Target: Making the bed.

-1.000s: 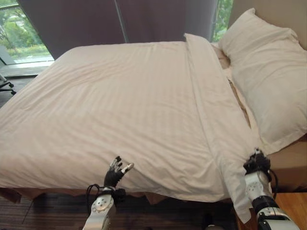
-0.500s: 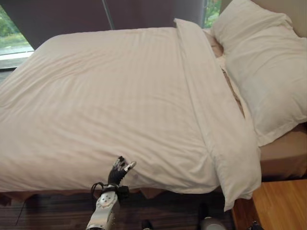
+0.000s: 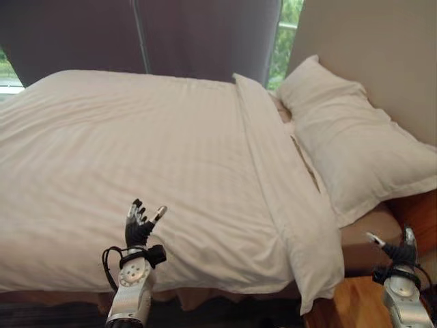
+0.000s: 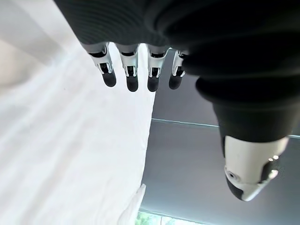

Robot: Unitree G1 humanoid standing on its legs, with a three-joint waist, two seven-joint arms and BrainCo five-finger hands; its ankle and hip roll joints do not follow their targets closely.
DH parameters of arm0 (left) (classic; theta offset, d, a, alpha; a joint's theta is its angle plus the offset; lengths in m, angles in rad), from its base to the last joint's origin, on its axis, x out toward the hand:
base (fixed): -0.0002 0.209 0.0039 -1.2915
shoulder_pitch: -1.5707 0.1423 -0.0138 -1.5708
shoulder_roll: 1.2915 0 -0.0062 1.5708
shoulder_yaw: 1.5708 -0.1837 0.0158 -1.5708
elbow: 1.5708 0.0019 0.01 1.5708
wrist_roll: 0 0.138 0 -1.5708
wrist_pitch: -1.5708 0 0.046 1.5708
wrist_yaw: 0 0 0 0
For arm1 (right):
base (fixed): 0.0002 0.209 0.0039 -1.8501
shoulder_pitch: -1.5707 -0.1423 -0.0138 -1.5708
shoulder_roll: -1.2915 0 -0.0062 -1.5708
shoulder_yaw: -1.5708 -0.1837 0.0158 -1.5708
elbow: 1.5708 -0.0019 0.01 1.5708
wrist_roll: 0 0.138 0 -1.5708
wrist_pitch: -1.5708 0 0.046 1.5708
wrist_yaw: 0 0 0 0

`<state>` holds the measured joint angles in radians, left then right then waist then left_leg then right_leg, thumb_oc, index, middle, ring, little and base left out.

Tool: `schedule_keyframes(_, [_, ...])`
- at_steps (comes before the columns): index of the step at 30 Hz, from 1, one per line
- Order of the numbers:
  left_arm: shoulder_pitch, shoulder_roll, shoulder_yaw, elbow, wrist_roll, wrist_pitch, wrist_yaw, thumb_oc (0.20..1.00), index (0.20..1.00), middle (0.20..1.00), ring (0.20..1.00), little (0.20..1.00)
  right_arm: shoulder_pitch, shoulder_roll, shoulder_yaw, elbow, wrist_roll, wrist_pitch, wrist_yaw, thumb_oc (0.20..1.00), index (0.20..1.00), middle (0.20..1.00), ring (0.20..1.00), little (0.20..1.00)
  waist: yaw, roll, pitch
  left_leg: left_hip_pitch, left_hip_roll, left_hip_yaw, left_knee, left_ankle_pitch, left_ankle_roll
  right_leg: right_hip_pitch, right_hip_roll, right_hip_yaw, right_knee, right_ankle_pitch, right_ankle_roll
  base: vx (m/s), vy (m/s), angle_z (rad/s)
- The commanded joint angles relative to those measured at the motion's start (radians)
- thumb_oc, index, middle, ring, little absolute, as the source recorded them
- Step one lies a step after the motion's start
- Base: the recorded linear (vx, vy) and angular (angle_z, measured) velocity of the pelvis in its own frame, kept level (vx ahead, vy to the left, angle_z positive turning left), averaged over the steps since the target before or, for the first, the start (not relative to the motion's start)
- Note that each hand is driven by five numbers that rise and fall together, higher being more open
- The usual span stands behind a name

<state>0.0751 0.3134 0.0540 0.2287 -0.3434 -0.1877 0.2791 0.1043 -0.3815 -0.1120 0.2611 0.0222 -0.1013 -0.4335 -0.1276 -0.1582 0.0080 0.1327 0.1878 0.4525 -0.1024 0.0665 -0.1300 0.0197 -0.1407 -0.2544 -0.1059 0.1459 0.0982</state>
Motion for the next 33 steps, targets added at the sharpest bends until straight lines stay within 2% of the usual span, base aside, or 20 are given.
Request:
schedule_keyframes(1, [-0.077,0.024,-0.031,-0.098,-0.021,-0.076,-0.035,1.000,1.000,1.000,1.000,1.000,-0.085,-0.041,-0.035,-0.070,-0.042,-0.067,0.018,1.000,1.000,1.000,1.000,1.000,0.012,0.057,0.104,0.017,-0.013,-0.035,0.017,-0.102,0.054,0.059,-0.033,-0.026,0.028,-0.130,0.066,0.00,0.064,-0.01])
schedule_keyframes(3, [-0.070,0.035,-0.041,-0.117,-0.015,-0.081,-0.042,1.000,1.000,1.000,1.000,1.000,-0.085,-0.034,-0.032,-0.092,-0.027,-0.078,0.030,1.000,1.000,1.000,1.000,1.000,0.018,0.054,0.103,0.016,-0.015,-0.039,0.018,-0.104,0.057,0.058,-0.034,-0.029,0.029,-0.127,0.069,0.01,0.056,0.00])
schedule_keyframes(5, [-0.070,0.086,-0.031,-0.169,0.049,-0.092,-0.033,1.000,1.000,1.000,1.000,1.000,-0.085,-0.015,-0.001,-0.162,0.023,-0.119,0.085,1.000,1.000,1.000,1.000,1.000,0.033,0.048,0.102,0.012,-0.018,-0.044,0.019,-0.107,0.062,0.055,-0.035,-0.029,0.036,-0.120,0.075,0.00,0.083,-0.01])
schedule_keyframes(6, [0.056,0.192,0.115,-0.361,0.072,-0.117,-0.077,1.000,1.000,1.000,1.000,1.000,-0.069,-0.022,-0.022,-0.186,0.054,-0.147,0.117,1.000,1.000,1.000,1.000,1.000,0.068,0.048,0.105,0.004,-0.021,-0.061,0.021,-0.108,0.065,0.059,-0.037,-0.038,0.035,-0.122,0.076,-0.01,0.061,0.00])
schedule_keyframes(9, [0.148,0.195,0.170,-0.411,0.108,-0.152,-0.085,1.000,1.000,1.000,1.000,1.000,-0.062,-0.005,0.075,-0.198,0.055,-0.163,0.190,1.000,1.000,1.000,1.000,1.000,0.088,0.033,0.103,0.004,-0.032,-0.073,0.021,-0.111,0.069,0.063,-0.040,-0.042,0.038,-0.124,0.073,-0.04,0.044,0.20])
schedule_keyframes(12, [0.144,0.204,0.198,-0.433,0.162,-0.140,-0.054,1.000,1.000,1.000,1.000,1.000,-0.146,-0.010,0.251,-0.153,-0.014,-0.144,0.229,1.000,1.000,1.000,1.000,1.000,0.111,0.017,0.115,0.002,-0.039,-0.084,0.020,-0.109,0.072,0.056,-0.044,-0.041,0.057,-0.129,0.067,-0.07,0.035,0.22])
schedule_keyframes(13, [0.116,0.198,0.155,-0.423,0.229,-0.124,-0.001,1.000,1.000,1.000,1.000,1.000,-0.166,-0.001,0.316,-0.174,-0.038,-0.135,0.265,1.000,1.000,1.000,1.000,1.000,0.110,0.011,0.123,0.001,-0.039,-0.081,0.019,-0.109,0.074,0.045,-0.043,-0.040,0.075,-0.131,0.068,-0.09,0.018,0.06])
schedule_keyframes(14, [0.094,0.196,0.140,-0.396,0.236,-0.106,-0.004,1.000,1.000,1.000,1.000,1.000,-0.188,0.013,0.383,-0.147,-0.074,-0.134,0.271,1.000,1.000,1.000,1.000,1.000,0.118,0.006,0.133,0.000,-0.039,-0.082,0.018,-0.107,0.075,0.034,-0.044,-0.040,0.098,-0.135,0.066,-0.09,0.021,0.10])
schedule_keyframes(16, [0.080,0.186,0.139,-0.399,0.170,-0.129,-0.002,1.000,1.000,1.000,1.000,1.000,-0.296,0.028,0.496,-0.094,-0.096,-0.129,0.263,1.000,1.000,1.000,1.000,1.000,0.132,-0.002,0.170,-0.005,-0.033,-0.083,0.015,-0.101,0.081,-0.023,-0.050,-0.047,0.204,-0.145,0.073,-0.15,0.028,0.06])
schedule_keyframes(18, [0.066,0.183,0.118,-0.388,0.172,-0.121,0.002,1.000,1.000,1.000,1.000,1.000,-0.315,0.042,0.521,-0.079,-0.108,-0.123,0.267,1.000,1.000,1.000,1.000,1.000,0.134,-0.004,0.185,-0.007,-0.030,-0.084,0.015,-0.097,0.081,-0.039,-0.049,-0.045,0.242,-0.151,0.078,-0.10,-0.005,-0.14])
schedule_keyframes(19, [0.050,0.191,0.101,-0.386,0.169,-0.122,0.000,1.000,1.000,1.000,1.000,1.000,-0.330,0.049,0.536,-0.070,-0.112,-0.125,0.268,1.000,1.000,1.000,1.000,1.000,0.131,-0.004,0.203,-0.017,-0.026,-0.090,0.015,-0.090,0.080,-0.066,-0.043,-0.026,0.294,-0.151,0.090,-0.16,-0.029,-0.18])
schedule_keyframes(20, [0.017,0.198,0.067,-0.370,0.166,-0.130,0.008,1.000,1.000,1.000,1.000,1.000,-0.333,0.039,0.548,-0.081,-0.116,-0.121,0.269,1.000,1.000,1.000,1.000,1.000,0.117,0.004,0.225,-0.052,-0.020,-0.114,0.015,-0.069,0.081,-0.116,0.000,0.068,0.339,-0.169,0.099,-0.17,-0.040,0.07])
schedule_keyframes(21, [0.000,0.198,0.041,-0.363,0.159,-0.134,0.003,1.000,1.000,1.000,1.000,1.000,-0.320,0.032,0.551,-0.087,-0.124,-0.122,0.267,1.000,1.000,1.000,1.000,1.000,0.107,0.013,0.228,-0.068,-0.023,-0.139,0.015,-0.067,0.083,-0.120,0.026,0.130,0.353,-0.205,0.095,-0.13,-0.051,0.30])
schedule_keyframes(22, [-0.013,0.198,0.008,-0.356,0.152,-0.137,-0.006,1.000,1.000,1.000,1.000,1.000,-0.304,0.022,0.552,-0.095,-0.131,-0.122,0.262,1.000,1.000,1.000,1.000,1.000,0.097,0.023,0.229,-0.089,-0.029,-0.172,0.015,-0.061,0.085,-0.126,0.045,0.185,0.368,-0.232,0.082,-0.03,-0.040,0.66])
schedule_keyframes(23, [-0.015,0.197,0.007,-0.355,0.152,-0.138,-0.006,1.000,1.000,1.000,1.000,1.000,-0.304,0.022,0.551,-0.096,-0.131,-0.122,0.262,1.000,1.000,1.000,1.000,1.000,0.097,0.025,0.225,-0.096,-0.027,-0.172,0.015,-0.056,0.084,-0.132,0.047,0.184,0.366,-0.227,0.080,-0.04,-0.099,1.01])
schedule_keyframes(24, [-0.035,0.198,-0.031,-0.347,0.146,-0.137,-0.015,1.000,1.000,1.000,1.000,1.000,-0.289,0.019,0.554,-0.095,-0.135,-0.121,0.253,1.000,1.000,1.000,1.000,1.000,0.086,0.031,0.231,-0.115,-0.036,-0.215,0.015,-0.051,0.084,-0.116,0.058,0.244,0.369,-0.262,0.067,-0.10,-0.200,1.46])
schedule_keyframes(25, [-0.063,0.202,-0.082,-0.336,0.135,-0.141,-0.025,1.000,1.000,1.000,1.000,1.000,-0.294,0.011,0.559,-0.091,-0.130,-0.122,0.244,1.000,1.000,1.000,1.000,1.000,0.075,0.038,0.233,-0.158,-0.051,-0.270,0.015,-0.031,0.080,-0.067,0.054,0.309,0.305,-0.288,0.037,-0.14,-0.268,1.49])
schedule_keyframes(27, [-0.071,0.197,-0.105,-0.322,0.116,-0.140,-0.018,1.000,1.000,1.000,1.000,1.000,-0.327,0.008,0.577,-0.094,-0.129,-0.116,0.240,1.000,1.000,1.000,1.000,1.000,0.089,0.049,0.225,-0.189,-0.057,-0.296,0.015,-0.009,0.071,-0.029,0.043,0.320,0.223,-0.297,0.018,-0.12,-0.260,1.48])
schedule_keyframes(29, [-0.073,0.194,-0.097,-0.306,0.108,-0.141,-0.010,1.000,1.000,1.000,1.000,1.000,-0.367,0.014,0.600,-0.083,-0.126,-0.115,0.239,1.000,1.000,1.000,1.000,1.000,0.100,0.061,0.224,-0.194,-0.047,-0.291,0.015,-0.002,0.060,-0.017,0.034,0.306,0.182,-0.284,0.018,-0.04,-0.192,0.41])
schedule_keyframes(33, [-0.027,0.183,-0.072,-0.302,0.078,-0.141,-0.028,1.000,1.000,1.000,1.000,1.000,-0.419,-0.005,0.616,-0.117,-0.117,-0.116,0.247,1.000,1.000,1.000,1.000,1.000,0.126,0.093,0.229,-0.199,-0.006,-0.275,0.015,0.029,0.018,0.059,0.042,0.271,0.049,-0.255,0.005,-0.02,-0.258,-0.16])
